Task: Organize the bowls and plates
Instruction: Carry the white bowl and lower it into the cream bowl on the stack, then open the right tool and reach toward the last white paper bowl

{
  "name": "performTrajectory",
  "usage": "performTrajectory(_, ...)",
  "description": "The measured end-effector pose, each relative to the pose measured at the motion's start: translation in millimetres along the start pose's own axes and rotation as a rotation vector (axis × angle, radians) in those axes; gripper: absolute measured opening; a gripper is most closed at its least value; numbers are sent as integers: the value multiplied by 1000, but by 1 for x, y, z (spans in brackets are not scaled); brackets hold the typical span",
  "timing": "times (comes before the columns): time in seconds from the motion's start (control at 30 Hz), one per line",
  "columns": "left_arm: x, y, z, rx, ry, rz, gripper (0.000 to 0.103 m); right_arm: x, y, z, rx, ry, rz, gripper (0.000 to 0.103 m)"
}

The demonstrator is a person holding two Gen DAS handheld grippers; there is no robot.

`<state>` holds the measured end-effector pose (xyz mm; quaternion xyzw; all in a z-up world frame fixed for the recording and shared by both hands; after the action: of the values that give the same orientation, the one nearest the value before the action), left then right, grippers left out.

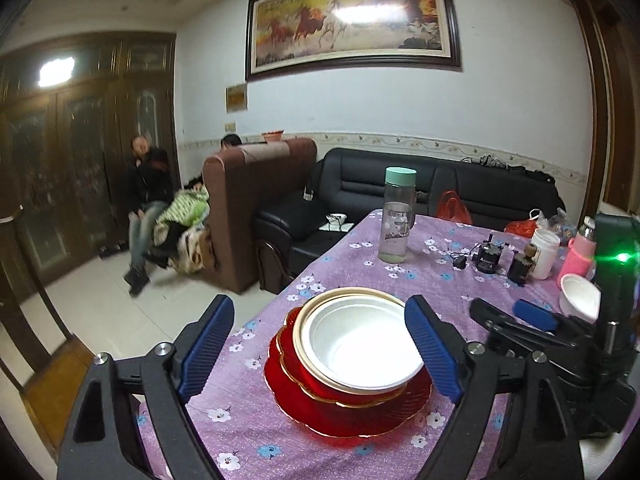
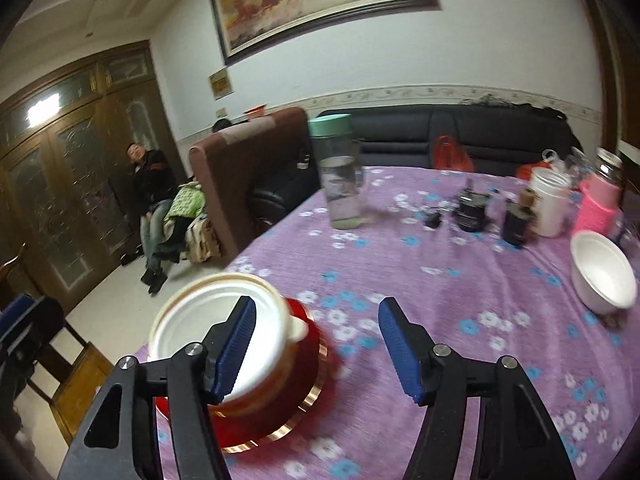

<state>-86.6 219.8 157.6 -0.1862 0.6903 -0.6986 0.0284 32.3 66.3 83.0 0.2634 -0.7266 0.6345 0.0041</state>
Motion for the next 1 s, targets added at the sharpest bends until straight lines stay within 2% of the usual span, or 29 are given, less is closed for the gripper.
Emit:
performTrajectory(0.37, 10, 17, 44, -71, 41, -45, 88, 35, 31, 43, -52, 37, -22, 68)
performTrajectory(0.7, 19, 24, 73, -137, 77, -57, 88, 52, 34, 55, -63, 45, -6, 69)
performTrajectory(1.0, 20, 31, 88, -156, 122, -79, 88, 55, 37, 65, -76, 48, -5, 69)
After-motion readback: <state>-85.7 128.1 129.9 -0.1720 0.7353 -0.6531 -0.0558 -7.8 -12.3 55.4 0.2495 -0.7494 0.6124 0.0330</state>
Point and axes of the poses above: each gripper's, at about its wrist camera, not at the fingertips, and x roughly against the way its jaws point, z to its right, y to its underside, the point moved 5 cm from there along -x, roughly the way its jaws point, and after that the axes turned 11 degrees about z, right-handed, at the moved point
